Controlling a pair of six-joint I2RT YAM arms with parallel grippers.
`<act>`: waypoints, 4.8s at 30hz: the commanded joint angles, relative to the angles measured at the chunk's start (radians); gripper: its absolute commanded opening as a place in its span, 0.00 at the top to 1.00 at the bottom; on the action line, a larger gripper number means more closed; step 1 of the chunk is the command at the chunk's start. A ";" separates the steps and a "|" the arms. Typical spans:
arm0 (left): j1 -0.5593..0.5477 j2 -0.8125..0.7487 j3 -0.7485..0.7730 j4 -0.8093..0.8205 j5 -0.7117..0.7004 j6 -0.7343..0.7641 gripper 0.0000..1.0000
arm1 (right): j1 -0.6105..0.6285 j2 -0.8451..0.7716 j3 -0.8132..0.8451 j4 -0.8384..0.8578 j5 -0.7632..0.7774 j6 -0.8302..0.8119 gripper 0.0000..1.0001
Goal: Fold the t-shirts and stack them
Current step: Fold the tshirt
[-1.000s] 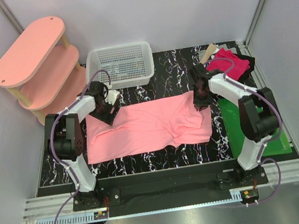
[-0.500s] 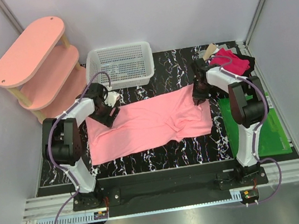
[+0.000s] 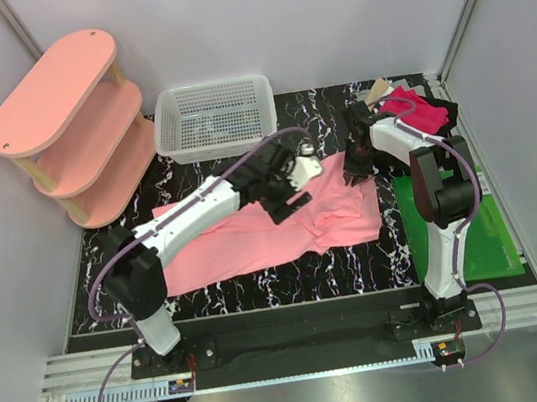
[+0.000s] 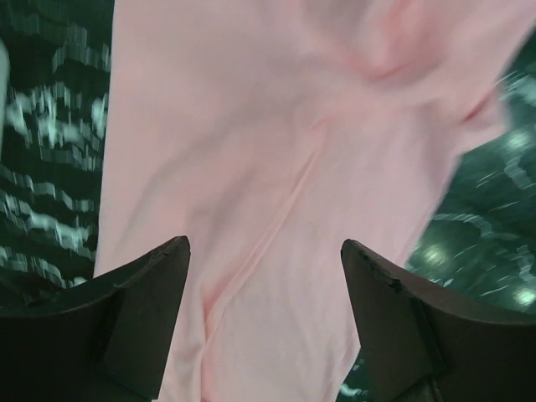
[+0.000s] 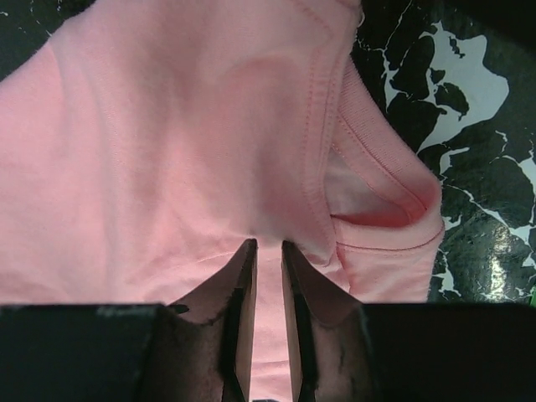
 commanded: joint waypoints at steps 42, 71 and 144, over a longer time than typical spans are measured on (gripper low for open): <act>0.126 -0.126 -0.391 -0.117 0.339 -0.061 0.21 | 0.102 -0.587 -0.436 0.068 -0.134 0.095 0.62; 0.339 -0.241 -0.489 -0.059 0.221 0.016 0.25 | 0.111 -0.304 -0.330 0.134 -0.023 0.097 0.66; 0.372 -0.454 -0.562 0.000 0.208 0.016 0.22 | 0.295 -0.379 -0.349 0.064 -0.112 0.192 0.74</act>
